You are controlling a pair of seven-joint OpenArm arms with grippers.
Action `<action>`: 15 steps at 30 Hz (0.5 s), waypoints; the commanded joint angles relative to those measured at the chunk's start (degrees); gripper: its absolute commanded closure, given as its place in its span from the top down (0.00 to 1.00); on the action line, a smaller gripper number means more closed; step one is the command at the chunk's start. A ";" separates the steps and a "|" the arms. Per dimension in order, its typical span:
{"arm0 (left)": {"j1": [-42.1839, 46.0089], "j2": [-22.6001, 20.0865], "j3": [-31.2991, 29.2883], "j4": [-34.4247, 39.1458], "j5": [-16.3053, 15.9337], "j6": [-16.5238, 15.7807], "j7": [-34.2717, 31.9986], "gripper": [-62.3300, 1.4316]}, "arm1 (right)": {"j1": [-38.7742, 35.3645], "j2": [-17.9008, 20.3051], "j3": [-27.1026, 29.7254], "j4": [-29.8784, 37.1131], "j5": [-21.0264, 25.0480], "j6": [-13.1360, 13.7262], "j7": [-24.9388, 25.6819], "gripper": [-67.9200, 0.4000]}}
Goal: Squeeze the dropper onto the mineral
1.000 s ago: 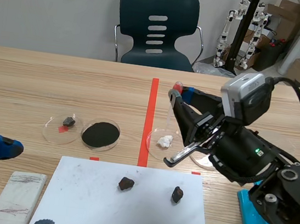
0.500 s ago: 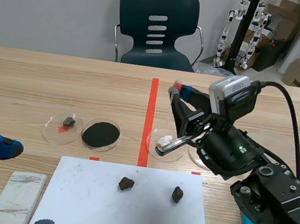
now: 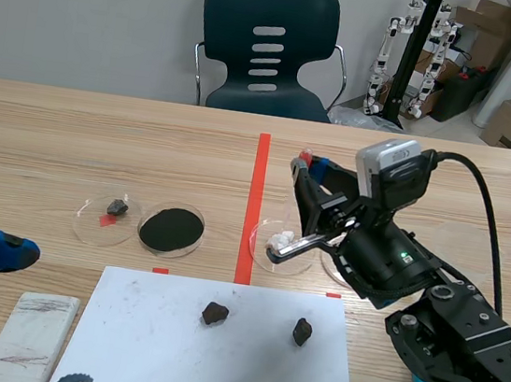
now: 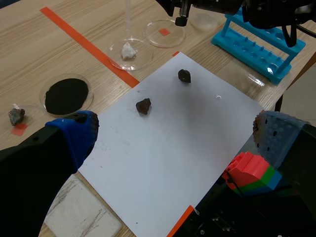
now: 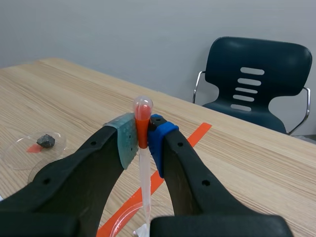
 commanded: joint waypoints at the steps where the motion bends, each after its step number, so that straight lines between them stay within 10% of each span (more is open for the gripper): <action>1: 0.09 0.15 -0.13 0.39 -0.59 0.07 -0.83 1.00 | 1.20 -0.02 0.00 0.90 0.59 0.02 0.92 0.10; 15: 0.09 0.15 -0.13 0.39 -0.59 0.07 -0.83 1.00 | 1.33 0.02 0.07 0.90 -0.20 -0.35 -0.46 0.10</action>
